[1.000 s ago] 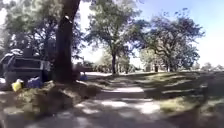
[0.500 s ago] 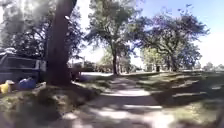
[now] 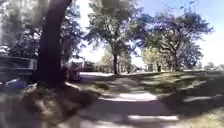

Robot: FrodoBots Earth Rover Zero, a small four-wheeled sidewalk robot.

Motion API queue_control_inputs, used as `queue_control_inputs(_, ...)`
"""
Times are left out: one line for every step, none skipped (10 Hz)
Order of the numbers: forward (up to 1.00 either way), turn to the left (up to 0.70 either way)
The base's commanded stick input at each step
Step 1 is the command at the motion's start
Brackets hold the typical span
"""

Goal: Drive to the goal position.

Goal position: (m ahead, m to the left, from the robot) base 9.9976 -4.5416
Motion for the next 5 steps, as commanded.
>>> queue_control_inputs(0.85,-0.34)
queue_control_inputs(0.85,-0.34)
queue_control_inputs(0.85,-0.2)
queue_control_inputs(0.85,-0.02)
queue_control_inputs(0.85,0.0)
